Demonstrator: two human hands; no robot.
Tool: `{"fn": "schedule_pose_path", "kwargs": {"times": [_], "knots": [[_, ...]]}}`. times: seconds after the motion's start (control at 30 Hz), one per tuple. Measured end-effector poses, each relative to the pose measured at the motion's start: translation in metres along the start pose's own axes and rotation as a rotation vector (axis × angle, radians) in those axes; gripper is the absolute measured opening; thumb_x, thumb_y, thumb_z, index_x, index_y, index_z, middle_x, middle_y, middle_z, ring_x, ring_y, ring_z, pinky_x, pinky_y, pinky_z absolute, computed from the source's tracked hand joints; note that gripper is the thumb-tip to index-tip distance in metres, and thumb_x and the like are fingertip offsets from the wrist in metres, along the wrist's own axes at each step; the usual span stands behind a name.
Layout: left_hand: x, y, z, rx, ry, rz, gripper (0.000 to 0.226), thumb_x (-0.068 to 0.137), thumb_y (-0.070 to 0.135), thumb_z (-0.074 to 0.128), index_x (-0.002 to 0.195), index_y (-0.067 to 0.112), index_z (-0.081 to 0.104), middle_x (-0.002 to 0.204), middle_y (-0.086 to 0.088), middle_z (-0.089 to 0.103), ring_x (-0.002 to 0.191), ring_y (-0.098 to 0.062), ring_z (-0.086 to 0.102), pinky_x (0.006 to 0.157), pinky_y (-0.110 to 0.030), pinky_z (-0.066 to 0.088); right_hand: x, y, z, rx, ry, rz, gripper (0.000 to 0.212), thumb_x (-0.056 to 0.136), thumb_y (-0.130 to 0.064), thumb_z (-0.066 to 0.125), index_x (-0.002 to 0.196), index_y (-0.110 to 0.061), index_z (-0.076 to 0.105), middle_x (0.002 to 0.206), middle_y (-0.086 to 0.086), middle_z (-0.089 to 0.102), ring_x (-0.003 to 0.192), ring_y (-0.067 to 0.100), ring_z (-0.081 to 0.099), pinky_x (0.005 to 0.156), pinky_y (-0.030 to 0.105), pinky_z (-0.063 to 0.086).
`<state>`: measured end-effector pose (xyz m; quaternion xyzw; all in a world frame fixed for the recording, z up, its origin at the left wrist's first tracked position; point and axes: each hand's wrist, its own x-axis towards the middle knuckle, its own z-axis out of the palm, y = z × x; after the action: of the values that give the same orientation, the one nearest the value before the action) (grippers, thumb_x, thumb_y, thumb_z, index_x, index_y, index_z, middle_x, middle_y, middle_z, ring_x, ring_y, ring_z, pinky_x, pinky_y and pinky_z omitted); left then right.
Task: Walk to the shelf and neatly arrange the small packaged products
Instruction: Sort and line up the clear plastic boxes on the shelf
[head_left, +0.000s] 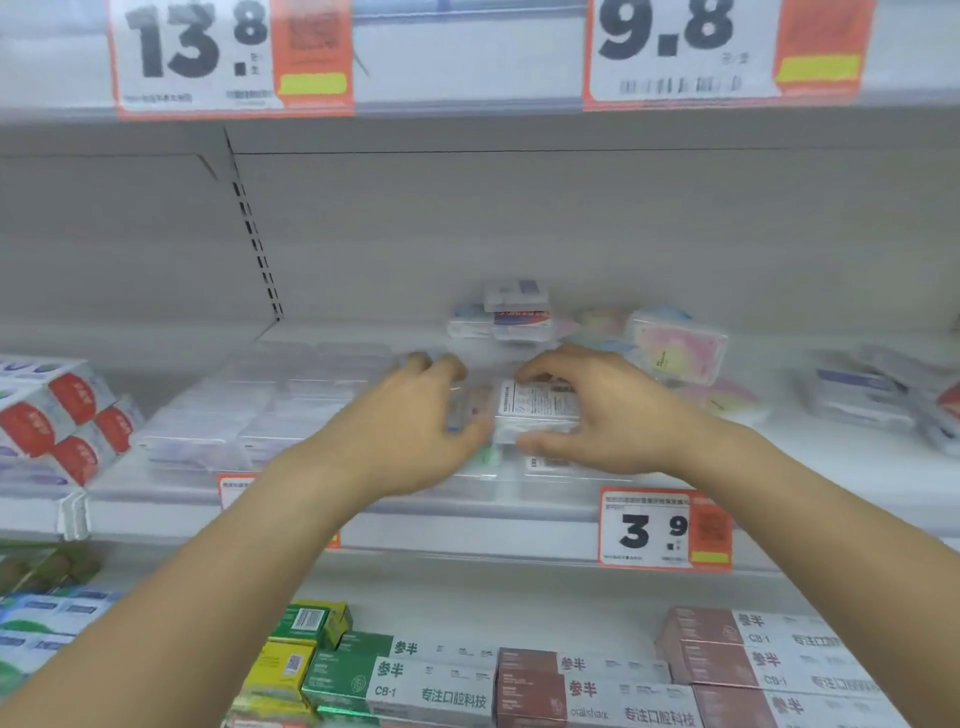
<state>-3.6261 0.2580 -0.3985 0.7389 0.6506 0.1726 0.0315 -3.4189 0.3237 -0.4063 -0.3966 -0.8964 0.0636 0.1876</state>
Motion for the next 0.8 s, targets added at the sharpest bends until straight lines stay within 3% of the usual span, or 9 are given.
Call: {"fn": "schedule_pose_path", "kwargs": {"times": [0.07,0.17,0.3,0.4,0.53,0.63,0.7,0.8], "knots": [[-0.006,0.004,0.006,0.151,-0.156,-0.049,0.072,0.081,0.069,0.051,0.138,0.026,0.042,0.135,-0.005,0.049,0.122,-0.027,0.05,0.099,-0.036,0.043,-0.009,0.014,-0.005,-0.012,-0.045,0.017,0.066,0.078,-0.062,0.068,0.135,-0.032,0.052,0.134,-0.009,0.058,0.123,0.012,0.053,0.104,0.031,0.042],[-0.009,0.011,0.005,0.074,-0.188,-0.089,0.072,0.078,0.066,0.061,0.137,0.026,0.047,0.126,0.006,0.055,0.121,-0.021,0.052,0.095,-0.025,0.04,-0.025,0.029,-0.011,0.0,-0.075,0.026,0.073,0.08,-0.065,0.065,0.143,-0.034,0.045,0.143,-0.01,0.052,0.133,0.011,0.045,0.109,0.026,0.036],[-0.003,0.014,0.0,-0.046,-0.145,-0.199,0.08,0.06,0.058,0.081,0.127,0.02,0.059,0.119,0.002,0.058,0.115,-0.018,0.055,0.087,-0.023,0.039,-0.045,0.036,-0.01,0.061,-0.031,0.071,0.068,0.085,-0.058,0.062,0.146,-0.036,0.04,0.142,-0.005,0.049,0.131,0.014,0.046,0.108,0.029,0.037],[0.006,0.02,0.004,-0.079,-0.016,-0.206,0.061,0.054,0.05,0.089,0.105,0.025,0.068,0.107,0.0,0.054,0.102,-0.018,0.057,0.077,-0.024,0.039,-0.052,0.043,-0.009,0.063,-0.015,0.113,0.066,0.088,-0.056,0.059,0.147,-0.035,0.039,0.142,-0.005,0.048,0.131,0.015,0.046,0.106,0.028,0.035],[0.018,0.029,0.017,-0.145,0.023,-0.18,0.051,0.06,0.048,0.087,0.097,0.022,0.064,0.103,-0.002,0.061,0.096,-0.019,0.057,0.073,-0.025,0.038,-0.056,0.066,-0.016,0.061,0.062,0.201,0.063,0.088,-0.051,0.064,0.144,-0.026,0.048,0.142,0.002,0.05,0.131,0.02,0.045,0.104,0.025,0.032],[0.023,0.044,0.03,-0.135,0.054,-0.162,0.054,0.063,0.051,0.083,0.098,0.02,0.056,0.098,0.002,0.062,0.093,-0.018,0.057,0.072,-0.028,0.041,-0.063,0.081,-0.016,-0.037,0.147,0.323,0.062,0.088,-0.057,0.059,0.142,-0.028,0.049,0.14,0.005,0.048,0.128,0.028,0.044,0.106,0.042,0.037],[0.027,0.053,0.035,-0.11,0.064,-0.15,0.061,0.064,0.053,0.083,0.106,0.019,0.054,0.1,0.002,0.059,0.095,-0.018,0.055,0.073,-0.028,0.039,-0.069,0.083,-0.019,-0.09,0.173,0.389,0.074,0.081,-0.073,0.052,0.143,-0.034,0.043,0.143,0.006,0.041,0.131,0.032,0.039,0.107,0.05,0.035],[0.034,0.057,0.039,-0.014,0.001,-0.109,0.076,0.068,0.056,0.079,0.127,0.018,0.05,0.113,-0.004,0.053,0.108,-0.022,0.053,0.083,-0.027,0.04,-0.078,0.087,-0.041,-0.009,0.007,0.552,0.097,0.059,-0.09,0.052,0.144,-0.054,0.021,0.153,0.008,0.024,0.141,0.035,0.027,0.113,0.053,0.028]]}}
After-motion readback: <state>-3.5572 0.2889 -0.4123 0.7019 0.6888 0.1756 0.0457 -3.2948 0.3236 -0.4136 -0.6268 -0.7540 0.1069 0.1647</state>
